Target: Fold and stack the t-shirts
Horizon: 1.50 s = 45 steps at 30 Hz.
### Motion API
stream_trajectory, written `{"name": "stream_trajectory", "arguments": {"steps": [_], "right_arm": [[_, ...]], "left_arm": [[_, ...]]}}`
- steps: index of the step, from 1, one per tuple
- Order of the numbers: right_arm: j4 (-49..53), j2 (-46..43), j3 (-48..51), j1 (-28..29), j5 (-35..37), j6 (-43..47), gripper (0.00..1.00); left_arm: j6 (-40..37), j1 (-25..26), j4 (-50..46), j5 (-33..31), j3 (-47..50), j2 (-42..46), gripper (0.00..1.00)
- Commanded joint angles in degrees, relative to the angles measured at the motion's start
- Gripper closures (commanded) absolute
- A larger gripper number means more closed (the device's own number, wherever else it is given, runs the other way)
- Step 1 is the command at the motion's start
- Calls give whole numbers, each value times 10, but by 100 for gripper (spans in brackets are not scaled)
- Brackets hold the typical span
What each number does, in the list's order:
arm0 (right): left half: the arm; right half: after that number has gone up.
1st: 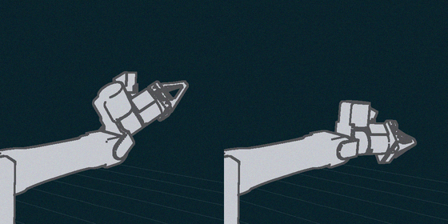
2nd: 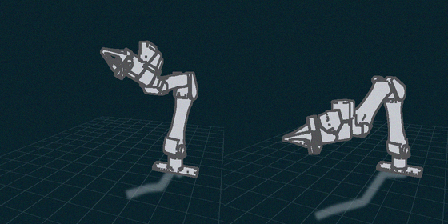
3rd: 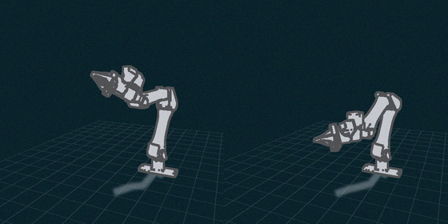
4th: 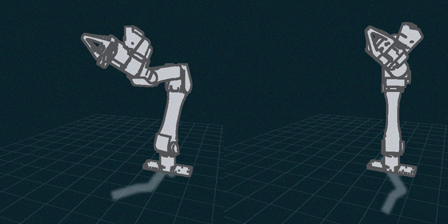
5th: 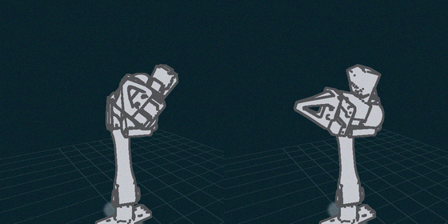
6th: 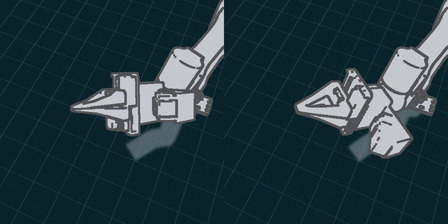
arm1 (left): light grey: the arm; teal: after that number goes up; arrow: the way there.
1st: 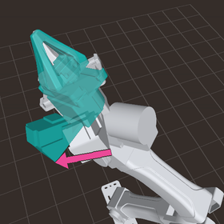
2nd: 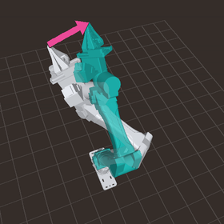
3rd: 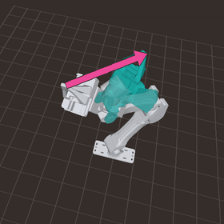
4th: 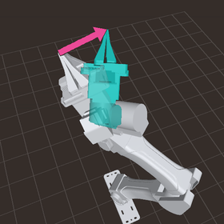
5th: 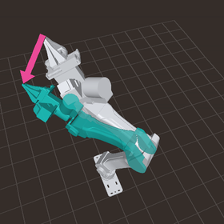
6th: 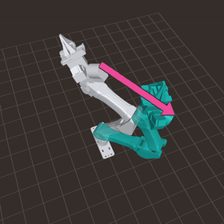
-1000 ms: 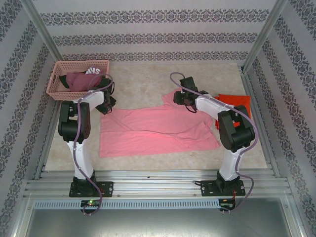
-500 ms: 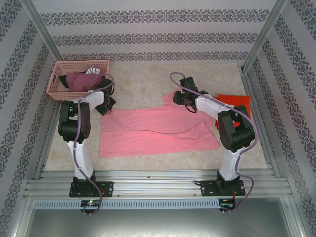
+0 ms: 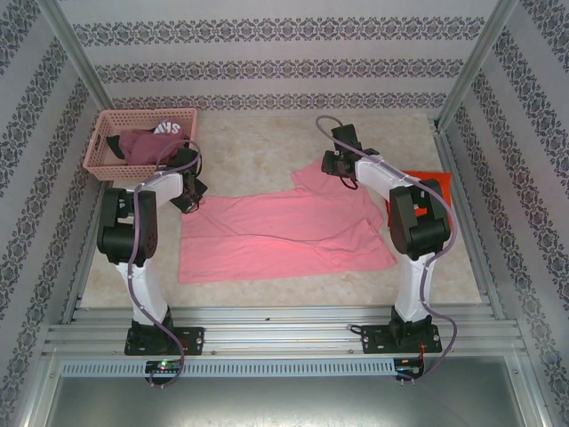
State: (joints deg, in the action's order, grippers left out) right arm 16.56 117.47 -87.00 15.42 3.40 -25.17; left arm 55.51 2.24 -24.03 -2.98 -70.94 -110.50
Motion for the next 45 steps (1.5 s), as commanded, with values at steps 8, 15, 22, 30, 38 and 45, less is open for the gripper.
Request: {"name": "stream_trajectory", "arguments": {"steps": [8, 15, 22, 30, 38, 45], "right_arm": [[58, 86, -105, -3, 17, -12, 63], [91, 129, -159, -6, 28, -12, 64], [140, 176, -228, -6, 32, -10, 65], [223, 231, -312, -7, 50, -8, 65], [324, 298, -415, -6, 35, -7, 66], [343, 300, -425, -6, 37, -9, 100]], "left_arm": [[5, -2, -13, 25, 33, 80, 100], [6, -3, -6, 23, 43, 92, 100], [12, -4, 7, 34, 54, 90, 100], [10, -6, 9, 37, 56, 91, 100], [12, -7, 20, 50, 57, 83, 100], [8, -12, 22, 55, 62, 90, 100]]}}
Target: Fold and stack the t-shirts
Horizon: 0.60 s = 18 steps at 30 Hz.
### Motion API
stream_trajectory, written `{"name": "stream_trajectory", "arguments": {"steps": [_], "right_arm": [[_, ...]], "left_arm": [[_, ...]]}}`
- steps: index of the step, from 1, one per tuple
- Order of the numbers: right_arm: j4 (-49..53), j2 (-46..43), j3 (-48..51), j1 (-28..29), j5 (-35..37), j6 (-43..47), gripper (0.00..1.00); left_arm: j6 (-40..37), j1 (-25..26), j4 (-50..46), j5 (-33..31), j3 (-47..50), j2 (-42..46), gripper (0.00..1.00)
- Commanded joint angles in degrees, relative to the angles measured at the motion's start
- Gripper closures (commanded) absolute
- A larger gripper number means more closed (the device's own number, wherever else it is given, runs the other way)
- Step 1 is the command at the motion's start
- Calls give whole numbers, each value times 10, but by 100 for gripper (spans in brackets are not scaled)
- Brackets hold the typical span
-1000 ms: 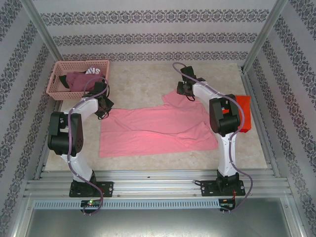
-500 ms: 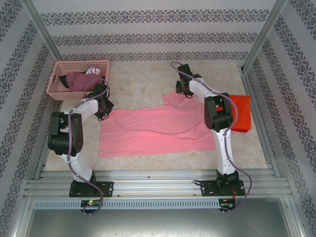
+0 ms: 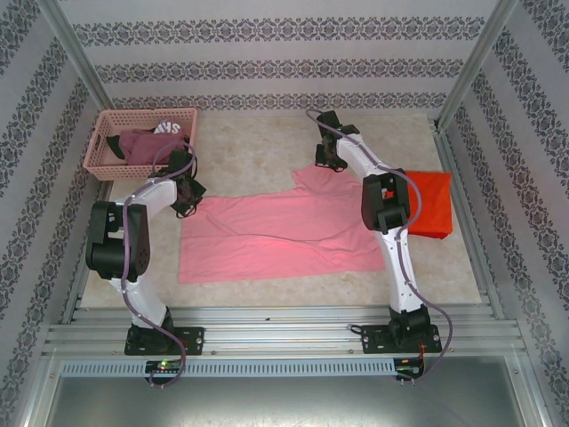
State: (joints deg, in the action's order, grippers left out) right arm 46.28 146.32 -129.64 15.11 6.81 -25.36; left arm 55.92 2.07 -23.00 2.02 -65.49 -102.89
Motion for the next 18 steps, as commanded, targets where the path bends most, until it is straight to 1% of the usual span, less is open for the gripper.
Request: {"name": "stream_trajectory", "arguments": {"steps": [1, 6, 10, 18], "right_arm": [[36, 0, 11, -2, 6, -8, 100], [-48, -89, 91, -1, 0, -8, 100], [-86, -161, 147, -1, 3, -4, 100], [-173, -328, 327, -3, -2, -4, 100]], "left_arm": [[3, -10, 11, 5, 8, 16, 100], [-1, -14, 7, 5, 6, 35, 100], [-4, -17, 0, 3, 7, 60, 100], [-2, -21, -1, 0, 27, 120, 100]]}}
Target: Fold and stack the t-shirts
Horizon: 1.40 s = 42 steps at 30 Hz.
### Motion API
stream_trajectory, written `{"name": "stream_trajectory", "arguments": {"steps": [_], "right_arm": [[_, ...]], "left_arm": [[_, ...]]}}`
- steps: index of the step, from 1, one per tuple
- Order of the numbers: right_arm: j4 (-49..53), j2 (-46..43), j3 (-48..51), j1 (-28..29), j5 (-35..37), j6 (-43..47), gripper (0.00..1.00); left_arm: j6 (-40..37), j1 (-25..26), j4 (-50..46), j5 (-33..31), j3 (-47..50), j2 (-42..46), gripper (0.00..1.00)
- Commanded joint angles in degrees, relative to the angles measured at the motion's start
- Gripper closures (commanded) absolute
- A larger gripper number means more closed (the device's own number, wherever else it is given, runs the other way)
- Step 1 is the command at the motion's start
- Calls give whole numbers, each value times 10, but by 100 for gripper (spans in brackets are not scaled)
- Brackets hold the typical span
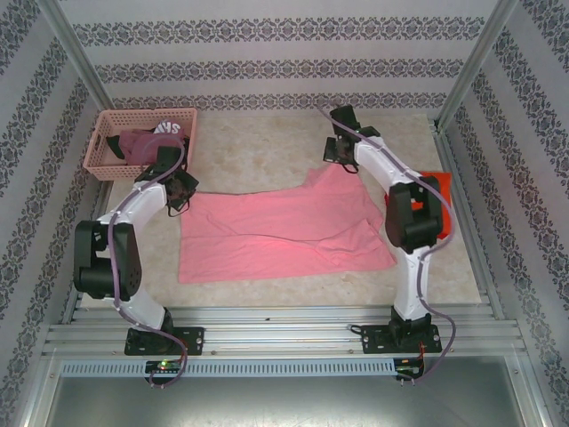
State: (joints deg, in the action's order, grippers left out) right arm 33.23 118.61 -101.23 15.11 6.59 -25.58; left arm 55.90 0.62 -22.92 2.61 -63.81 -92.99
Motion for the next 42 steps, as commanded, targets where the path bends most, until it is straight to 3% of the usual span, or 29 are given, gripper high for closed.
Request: {"name": "stream_trajectory", "arguments": {"steps": [1, 14, 28, 42], "right_arm": [[-50, -70, 61, -2, 0, -3, 100], [-87, -310, 284, 1, -21, -14, 100], [16, -510, 432, 25, -33, -54, 100], [124, -599, 501, 36, -33, -77, 100]], "left_arm": [[-3, -7, -3, -5, 11, 27, 100], [-64, -6, -93, 0, 54, 147, 100], [-53, -7, -138, -1, 123, 235, 100], [-49, -7, -173, 20, 193, 279, 100]]}}
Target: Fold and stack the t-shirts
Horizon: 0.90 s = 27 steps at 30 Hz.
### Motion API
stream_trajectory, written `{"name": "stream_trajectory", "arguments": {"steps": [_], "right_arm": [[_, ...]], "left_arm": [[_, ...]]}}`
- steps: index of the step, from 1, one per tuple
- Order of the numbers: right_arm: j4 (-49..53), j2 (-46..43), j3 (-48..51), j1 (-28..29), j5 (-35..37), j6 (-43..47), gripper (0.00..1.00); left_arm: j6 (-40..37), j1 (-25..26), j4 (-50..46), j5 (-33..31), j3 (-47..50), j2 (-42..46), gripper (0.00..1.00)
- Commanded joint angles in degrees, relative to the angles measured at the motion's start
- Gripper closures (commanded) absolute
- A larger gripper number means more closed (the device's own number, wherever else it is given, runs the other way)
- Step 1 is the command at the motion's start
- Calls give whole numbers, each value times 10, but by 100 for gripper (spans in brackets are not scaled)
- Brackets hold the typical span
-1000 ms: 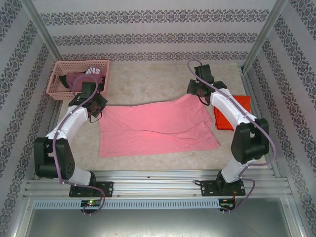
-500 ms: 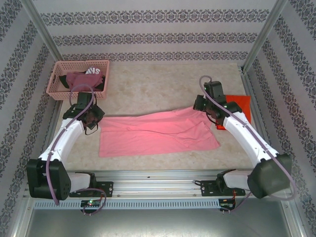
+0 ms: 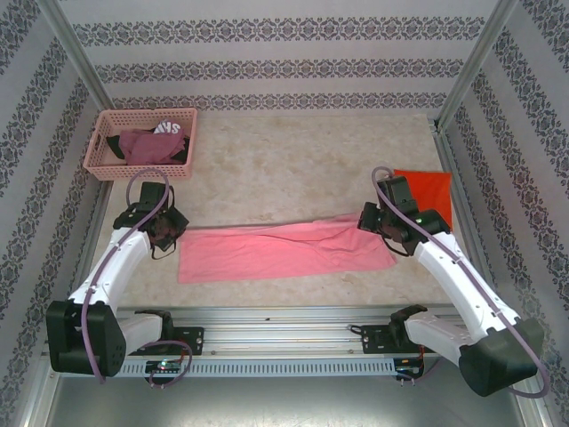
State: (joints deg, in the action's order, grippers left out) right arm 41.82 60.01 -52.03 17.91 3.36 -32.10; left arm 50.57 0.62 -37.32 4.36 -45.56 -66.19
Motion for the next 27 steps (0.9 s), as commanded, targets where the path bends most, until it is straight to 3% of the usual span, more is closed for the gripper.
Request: {"name": "stream_trajectory", "arguments": {"steps": [1, 20, 27], "right_arm": [[45, -15, 9, 7, 1, -11, 100], [122, -22, -1, 11, 1, 5, 100], [104, -19, 36, 11, -7, -7, 100]], "left_arm": [[4, -6, -31, 4, 13, 12, 100], [-17, -7, -38, 20, -11, -11, 100], [-19, -7, -28, 19, 37, -17, 100]]}}
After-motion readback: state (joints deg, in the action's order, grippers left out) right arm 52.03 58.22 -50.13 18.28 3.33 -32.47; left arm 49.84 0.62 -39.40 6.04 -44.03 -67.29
